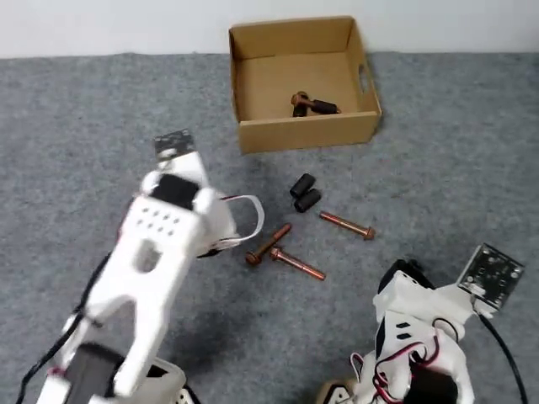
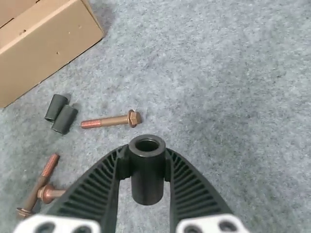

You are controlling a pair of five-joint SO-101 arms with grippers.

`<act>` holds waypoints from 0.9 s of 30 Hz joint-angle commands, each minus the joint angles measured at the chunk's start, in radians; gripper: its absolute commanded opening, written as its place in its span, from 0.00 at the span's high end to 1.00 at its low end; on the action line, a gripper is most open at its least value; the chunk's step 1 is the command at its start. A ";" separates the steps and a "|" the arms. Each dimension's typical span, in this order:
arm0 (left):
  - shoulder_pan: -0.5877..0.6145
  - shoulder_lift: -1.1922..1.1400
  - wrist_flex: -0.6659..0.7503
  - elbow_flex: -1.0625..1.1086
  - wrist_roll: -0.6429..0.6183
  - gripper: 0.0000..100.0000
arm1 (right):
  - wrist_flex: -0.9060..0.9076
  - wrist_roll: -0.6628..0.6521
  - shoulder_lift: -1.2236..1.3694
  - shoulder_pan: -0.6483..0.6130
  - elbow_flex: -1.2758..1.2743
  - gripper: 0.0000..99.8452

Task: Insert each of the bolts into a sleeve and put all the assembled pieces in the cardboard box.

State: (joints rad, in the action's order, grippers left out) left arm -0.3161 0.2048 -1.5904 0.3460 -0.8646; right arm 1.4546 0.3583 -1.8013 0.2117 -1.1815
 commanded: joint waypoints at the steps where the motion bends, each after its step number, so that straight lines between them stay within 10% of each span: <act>1: -0.080 -0.106 -0.014 -0.142 -0.100 1.00 | -0.015 -0.005 0.001 0.010 0.005 0.99; 27: -0.311 -0.600 0.117 -0.435 -0.152 0.83 | -0.015 -0.005 -0.002 0.010 0.005 0.99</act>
State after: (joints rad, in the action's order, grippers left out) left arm -0.6260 -0.3905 -1.5275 -0.0483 -1.0073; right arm 1.4546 0.3583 -1.8013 0.2133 -1.1815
